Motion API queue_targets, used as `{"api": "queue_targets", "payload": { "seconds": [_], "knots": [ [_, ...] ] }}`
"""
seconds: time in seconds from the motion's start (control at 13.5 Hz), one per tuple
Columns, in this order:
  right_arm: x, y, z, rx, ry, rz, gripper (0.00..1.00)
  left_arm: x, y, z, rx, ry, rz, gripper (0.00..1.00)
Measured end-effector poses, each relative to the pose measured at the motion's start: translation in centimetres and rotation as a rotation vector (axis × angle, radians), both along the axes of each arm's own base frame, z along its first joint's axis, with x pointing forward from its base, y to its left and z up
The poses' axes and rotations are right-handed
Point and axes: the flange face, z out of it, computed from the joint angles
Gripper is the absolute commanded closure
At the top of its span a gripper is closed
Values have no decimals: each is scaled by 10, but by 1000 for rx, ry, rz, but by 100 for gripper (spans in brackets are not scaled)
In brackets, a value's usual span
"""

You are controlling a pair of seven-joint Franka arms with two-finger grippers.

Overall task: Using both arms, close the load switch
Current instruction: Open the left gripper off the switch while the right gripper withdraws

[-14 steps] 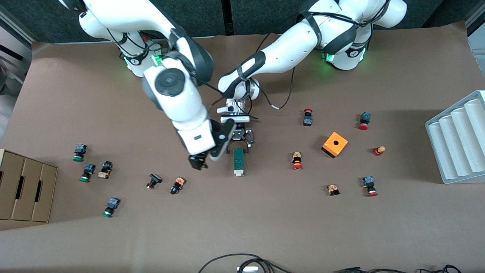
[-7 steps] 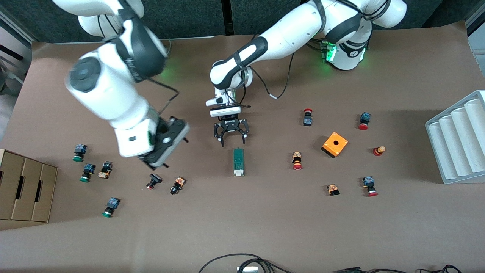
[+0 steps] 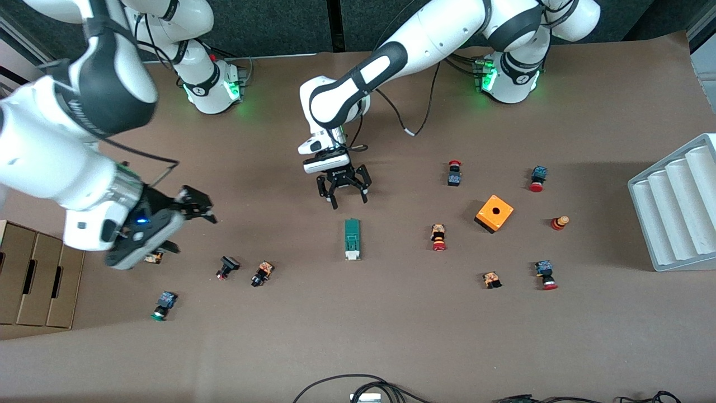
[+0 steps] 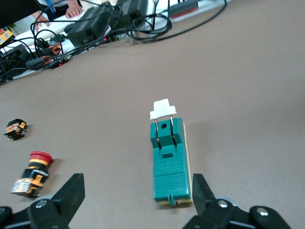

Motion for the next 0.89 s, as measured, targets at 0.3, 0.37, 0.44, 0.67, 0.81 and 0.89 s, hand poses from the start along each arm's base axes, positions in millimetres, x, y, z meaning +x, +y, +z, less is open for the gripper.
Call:
{"api": "queue_targets", "payload": {
  "seconds": [0.3, 0.37, 0.44, 0.67, 0.81, 0.89],
  "knots": [
    [-10, -67, 11, -31, 116, -254, 0, 18, -2, 47, 24, 185, 16, 1],
    [-12, -84, 11, -71, 128, -282, 0, 28, 4, 61, 28, 244, 18, 1],
    [-14, -99, 12, -115, 128, -300, 0, 40, 11, 78, 17, 307, 29, 1],
    [-19, -130, 16, -149, 134, -346, 0, 85, 47, 142, -22, 451, 25, 0],
    [-23, -134, 16, -154, 138, -354, 0, 118, 86, 184, -47, 542, 24, 0],
    [-25, -139, 17, -167, 136, -363, 0, 136, 110, 206, -77, 590, 27, 0]
  ]
}}
